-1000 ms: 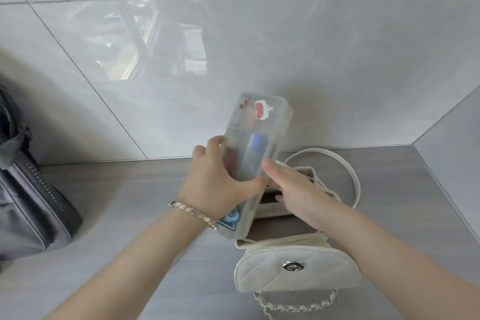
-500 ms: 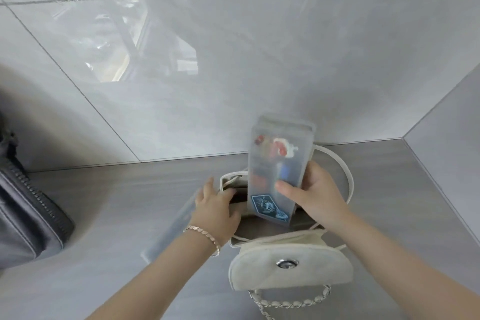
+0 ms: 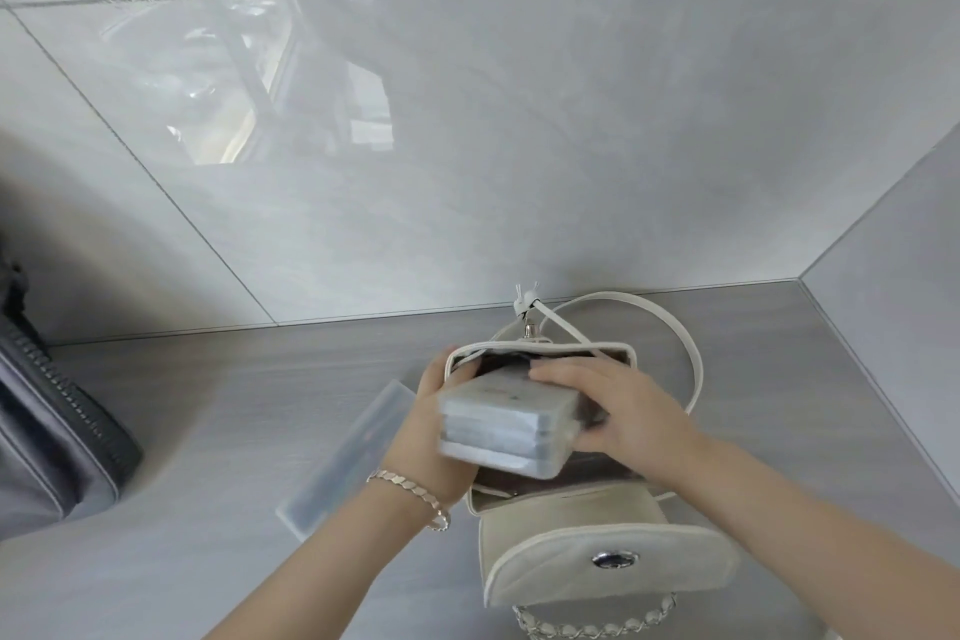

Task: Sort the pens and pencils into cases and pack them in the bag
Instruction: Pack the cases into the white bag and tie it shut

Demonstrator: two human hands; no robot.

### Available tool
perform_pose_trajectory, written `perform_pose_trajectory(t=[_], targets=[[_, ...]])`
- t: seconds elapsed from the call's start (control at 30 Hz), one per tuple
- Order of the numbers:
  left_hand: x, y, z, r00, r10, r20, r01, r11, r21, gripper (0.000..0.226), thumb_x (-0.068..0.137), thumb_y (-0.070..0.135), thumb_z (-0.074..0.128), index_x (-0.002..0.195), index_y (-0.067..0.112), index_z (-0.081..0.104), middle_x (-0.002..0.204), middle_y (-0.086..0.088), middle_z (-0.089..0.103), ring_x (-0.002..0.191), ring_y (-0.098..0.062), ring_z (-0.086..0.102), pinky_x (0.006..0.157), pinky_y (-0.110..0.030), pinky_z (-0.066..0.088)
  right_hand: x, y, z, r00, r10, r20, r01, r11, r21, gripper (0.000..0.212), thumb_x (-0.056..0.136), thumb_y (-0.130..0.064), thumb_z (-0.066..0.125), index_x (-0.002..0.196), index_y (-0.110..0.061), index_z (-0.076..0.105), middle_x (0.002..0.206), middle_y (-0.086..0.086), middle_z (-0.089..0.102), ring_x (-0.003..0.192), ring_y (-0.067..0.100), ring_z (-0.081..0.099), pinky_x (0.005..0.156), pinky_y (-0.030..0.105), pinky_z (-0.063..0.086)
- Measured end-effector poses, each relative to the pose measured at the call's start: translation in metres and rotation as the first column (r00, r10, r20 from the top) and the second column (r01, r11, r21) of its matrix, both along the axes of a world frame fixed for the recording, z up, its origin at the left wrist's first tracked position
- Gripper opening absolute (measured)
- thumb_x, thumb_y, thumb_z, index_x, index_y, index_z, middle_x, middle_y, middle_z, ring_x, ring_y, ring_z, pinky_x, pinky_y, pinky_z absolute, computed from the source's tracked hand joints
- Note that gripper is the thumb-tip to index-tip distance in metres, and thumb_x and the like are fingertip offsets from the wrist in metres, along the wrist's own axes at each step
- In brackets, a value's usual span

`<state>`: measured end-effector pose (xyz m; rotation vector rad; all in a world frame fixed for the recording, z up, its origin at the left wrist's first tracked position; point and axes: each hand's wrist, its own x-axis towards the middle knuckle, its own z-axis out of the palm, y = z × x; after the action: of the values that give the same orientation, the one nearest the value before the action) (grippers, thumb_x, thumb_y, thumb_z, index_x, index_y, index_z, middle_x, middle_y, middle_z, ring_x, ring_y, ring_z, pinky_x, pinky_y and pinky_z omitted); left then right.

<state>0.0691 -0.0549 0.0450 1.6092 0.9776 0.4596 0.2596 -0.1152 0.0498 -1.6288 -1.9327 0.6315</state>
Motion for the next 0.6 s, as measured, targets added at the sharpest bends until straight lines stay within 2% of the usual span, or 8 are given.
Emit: perform_pose_trajectory(t=[0.03, 0.1, 0.2, 0.27, 0.37, 0.47, 0.5, 0.6], targets=[[-0.007, -0.001, 0.003, 0.996, -0.022, -0.087, 0.038, 0.980, 0.194, 0.027, 0.088, 0.005, 0.050, 0.107, 0.011, 0.067, 0.103, -0.002, 0.065, 0.094, -0.009, 0.065, 0.079, -0.008, 0.051, 0.007, -0.001, -0.004, 0.993, -0.010, 0.118, 0.007, 1.000, 0.024, 0.064, 0.056, -0.022, 0.070, 0.116, -0.033, 0.049, 0.112, -0.005, 0.066, 0.103, -0.005, 0.050, 0.092, -0.001, 0.027], [-0.006, 0.002, -0.002, 0.984, 0.024, -0.175, 0.023, 0.964, 0.266, 0.067, 0.079, -0.018, 0.041, 0.133, 0.019, 0.047, 0.138, 0.007, 0.036, 0.127, 0.000, 0.035, 0.095, 0.010, 0.021, 0.015, -0.005, -0.010, 0.951, -0.004, 0.308, 0.006, 1.000, -0.003, 0.065, 0.055, -0.021, 0.073, 0.117, -0.026, 0.053, 0.109, -0.001, 0.067, 0.098, 0.011, 0.060, 0.087, 0.016, 0.042], [-0.006, 0.006, 0.000, 0.961, 0.038, -0.274, 0.043, 0.958, 0.283, 0.078, 0.073, -0.023, 0.035, 0.137, 0.021, 0.041, 0.148, 0.009, 0.023, 0.128, 0.005, 0.023, 0.088, 0.015, 0.008, 0.014, -0.008, -0.005, 0.915, -0.019, 0.403, 0.096, 0.981, -0.171, 0.053, 0.078, -0.025, 0.066, 0.126, -0.024, 0.045, 0.126, -0.008, 0.053, 0.118, 0.018, 0.048, 0.087, 0.043, 0.047], [-0.001, 0.006, 0.007, 0.949, 0.042, -0.313, 0.054, 0.955, 0.292, 0.079, 0.072, -0.022, 0.035, 0.138, 0.022, 0.039, 0.152, 0.007, 0.020, 0.135, -0.001, 0.024, 0.089, 0.012, 0.011, 0.010, -0.002, 0.000, 0.876, -0.028, 0.481, 0.128, 0.976, -0.178, 0.044, 0.083, -0.026, 0.060, 0.122, -0.020, 0.042, 0.123, -0.006, 0.051, 0.118, 0.019, 0.046, 0.085, 0.037, 0.045], [0.009, -0.001, 0.011, 0.940, 0.035, -0.339, 0.074, 0.950, 0.304, 0.083, 0.072, -0.021, 0.033, 0.142, 0.025, 0.032, 0.155, 0.008, 0.013, 0.144, -0.012, 0.017, 0.100, 0.008, 0.010, -0.005, 0.013, 0.003, 0.717, 0.050, 0.695, 0.140, 0.967, -0.214, 0.043, 0.084, -0.022, 0.060, 0.121, -0.009, 0.041, 0.122, 0.008, 0.052, 0.114, 0.026, 0.050, 0.079, 0.032, 0.041], [0.015, -0.009, 0.008, 0.935, 0.045, -0.353, 0.092, 0.927, 0.363, 0.085, 0.071, -0.020, 0.032, 0.144, 0.023, 0.026, 0.155, 0.006, 0.008, 0.146, -0.021, 0.009, 0.117, -0.021, 0.016, -0.014, 0.022, -0.007, 0.644, 0.020, 0.765, 0.133, 0.982, -0.137, 0.065, 0.038, -0.029, 0.086, 0.093, -0.007, 0.062, 0.084, 0.012, 0.065, 0.076, 0.026, 0.065, 0.065, 0.027, 0.051], [0.014, -0.008, 0.006, 0.938, 0.066, -0.340, 0.069, 0.926, 0.372, 0.084, 0.070, -0.020, 0.032, 0.144, 0.021, 0.027, 0.155, 0.004, 0.010, 0.145, -0.020, 0.010, 0.116, -0.018, 0.016, -0.017, 0.024, -0.012, 0.679, 0.002, 0.734, 0.074, 0.995, -0.071, 0.067, 0.028, -0.032, 0.084, 0.089, -0.011, 0.063, 0.075, 0.007, 0.065, 0.068, 0.023, 0.064, 0.062, 0.026, 0.052], [0.010, -0.005, 0.003, 0.955, 0.070, -0.290, 0.039, 0.934, 0.356, 0.080, 0.068, -0.021, 0.034, 0.139, 0.016, 0.037, 0.149, 0.001, 0.019, 0.136, -0.009, 0.023, 0.096, 0.011, 0.012, -0.029, 0.027, -0.017, 0.778, 0.122, 0.617, -0.165, 0.986, 0.013, 0.050, 0.061, -0.036, 0.054, 0.106, -0.014, 0.049, 0.084, 0.002, 0.064, 0.074, 0.019, 0.064, 0.067, 0.027, 0.054]])
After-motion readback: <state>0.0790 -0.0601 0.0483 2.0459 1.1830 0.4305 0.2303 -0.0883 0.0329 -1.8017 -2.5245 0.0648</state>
